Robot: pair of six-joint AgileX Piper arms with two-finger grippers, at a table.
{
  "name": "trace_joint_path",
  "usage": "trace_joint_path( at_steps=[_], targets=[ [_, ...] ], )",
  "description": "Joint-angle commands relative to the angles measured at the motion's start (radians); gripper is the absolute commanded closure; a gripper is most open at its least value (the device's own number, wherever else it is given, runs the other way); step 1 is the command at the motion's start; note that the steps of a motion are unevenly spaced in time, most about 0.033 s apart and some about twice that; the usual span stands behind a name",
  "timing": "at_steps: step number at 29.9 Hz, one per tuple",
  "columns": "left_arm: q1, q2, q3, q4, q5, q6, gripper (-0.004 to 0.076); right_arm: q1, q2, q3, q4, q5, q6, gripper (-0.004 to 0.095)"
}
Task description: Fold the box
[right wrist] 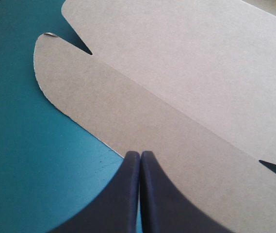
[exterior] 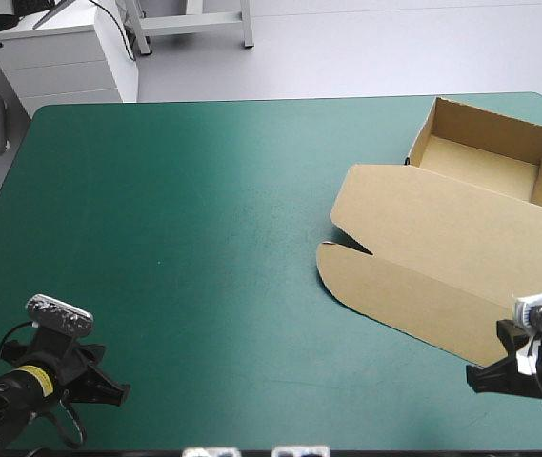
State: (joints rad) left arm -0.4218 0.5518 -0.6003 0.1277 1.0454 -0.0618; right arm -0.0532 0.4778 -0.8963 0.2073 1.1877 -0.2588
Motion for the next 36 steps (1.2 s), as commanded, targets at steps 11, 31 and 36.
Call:
trace_joint_path(
  at_steps=[11,31,36],
  targets=[
    [-0.002,-0.047,-0.005,-0.084,-0.094,0.076,0.0731,0.002,-0.227,0.182,0.028,-0.061,-0.024,0.0922],
    [-0.002,-0.246,0.082,-0.084,-0.133,0.072,0.0731,0.002,-0.293,0.385,0.028,-0.153,-0.042,0.0922],
    [-0.002,-0.246,0.082,-0.084,-0.133,0.072,0.0731,0.002,-0.293,0.389,0.028,-0.158,-0.043,0.0922]
  ],
)
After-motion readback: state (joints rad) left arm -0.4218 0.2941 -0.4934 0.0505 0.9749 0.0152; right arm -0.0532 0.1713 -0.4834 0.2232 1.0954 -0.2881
